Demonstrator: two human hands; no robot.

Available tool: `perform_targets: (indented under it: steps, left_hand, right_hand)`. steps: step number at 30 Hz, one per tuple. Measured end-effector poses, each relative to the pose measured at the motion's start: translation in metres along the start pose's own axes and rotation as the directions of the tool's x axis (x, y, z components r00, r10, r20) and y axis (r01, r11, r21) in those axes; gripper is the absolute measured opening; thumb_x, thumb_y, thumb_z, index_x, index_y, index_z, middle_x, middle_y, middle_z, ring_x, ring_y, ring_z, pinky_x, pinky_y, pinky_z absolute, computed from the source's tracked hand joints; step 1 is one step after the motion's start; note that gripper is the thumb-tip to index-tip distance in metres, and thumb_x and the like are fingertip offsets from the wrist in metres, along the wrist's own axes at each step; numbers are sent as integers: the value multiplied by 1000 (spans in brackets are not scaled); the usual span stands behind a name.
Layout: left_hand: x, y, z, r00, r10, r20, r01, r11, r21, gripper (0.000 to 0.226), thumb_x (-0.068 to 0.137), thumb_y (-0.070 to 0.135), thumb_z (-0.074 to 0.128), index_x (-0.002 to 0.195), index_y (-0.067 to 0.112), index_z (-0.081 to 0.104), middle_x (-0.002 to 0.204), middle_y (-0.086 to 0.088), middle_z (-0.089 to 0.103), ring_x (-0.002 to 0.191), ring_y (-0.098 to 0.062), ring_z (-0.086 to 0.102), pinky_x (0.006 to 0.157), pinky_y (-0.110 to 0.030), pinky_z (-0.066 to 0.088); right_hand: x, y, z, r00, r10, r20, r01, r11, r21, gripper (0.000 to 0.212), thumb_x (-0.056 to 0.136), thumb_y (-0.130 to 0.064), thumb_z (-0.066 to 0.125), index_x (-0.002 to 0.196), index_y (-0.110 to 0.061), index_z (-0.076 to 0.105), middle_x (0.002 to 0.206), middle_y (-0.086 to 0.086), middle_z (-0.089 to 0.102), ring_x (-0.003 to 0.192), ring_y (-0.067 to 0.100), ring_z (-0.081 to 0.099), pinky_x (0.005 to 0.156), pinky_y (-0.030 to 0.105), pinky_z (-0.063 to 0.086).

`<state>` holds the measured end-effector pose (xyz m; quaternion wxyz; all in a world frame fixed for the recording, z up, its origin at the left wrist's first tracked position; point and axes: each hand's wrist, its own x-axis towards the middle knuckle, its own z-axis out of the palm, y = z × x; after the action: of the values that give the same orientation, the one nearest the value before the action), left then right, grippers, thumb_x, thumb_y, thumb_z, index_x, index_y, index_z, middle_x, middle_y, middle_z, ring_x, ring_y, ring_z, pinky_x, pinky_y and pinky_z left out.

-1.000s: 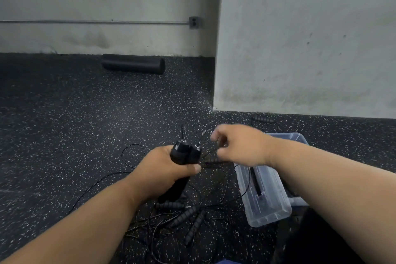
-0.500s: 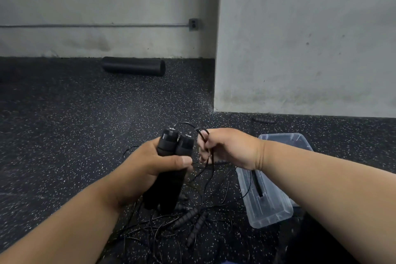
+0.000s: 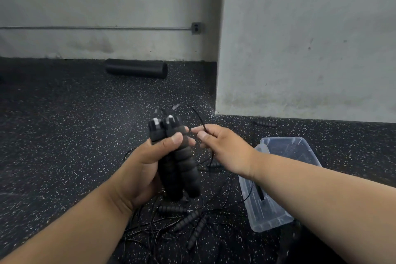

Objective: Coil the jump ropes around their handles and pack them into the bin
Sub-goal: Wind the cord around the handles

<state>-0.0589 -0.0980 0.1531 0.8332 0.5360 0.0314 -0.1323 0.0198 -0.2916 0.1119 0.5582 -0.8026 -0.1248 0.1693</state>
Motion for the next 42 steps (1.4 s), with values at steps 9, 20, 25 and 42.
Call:
perform_targets:
  steps: [9,20,25,42]
  left_hand:
    - [23,13,-7,938,147,-315,-214,959,-188,26,99,41,60,113,20,68,96,3,77,89,-14,77,78,-40,62]
    - [42,3,-39,743,287,-604,-295,951,89,7,101,34,68,105,29,65,84,15,74,72,0,75,68,-31,60]
    - [44,2,-42,778,196,-597,-272,961,-40,40,95,47,74,123,20,65,106,-2,80,98,-23,79,81,-47,65]
    - [24,-26,6,915,255,-314,-166,944,284,30,96,39,71,108,12,63,85,-12,77,74,-33,76,70,-50,64]
  right_hand:
    - [-27,4,40,952,48,303,-6,991,-137,9,108,-29,54,108,-37,58,73,0,54,63,17,46,57,35,38]
    - [-41,-29,20,929,-227,292,366,689,-625,18,108,-42,48,98,-31,58,76,-11,62,69,6,56,62,27,43]
    - [-36,-30,-5,938,-269,217,345,769,-538,17,106,-41,54,93,-34,61,71,-9,65,65,8,59,63,30,49]
    - [-24,-26,-32,954,-280,-109,262,952,-156,16,105,-31,61,93,-26,70,67,0,54,57,14,44,53,34,42]
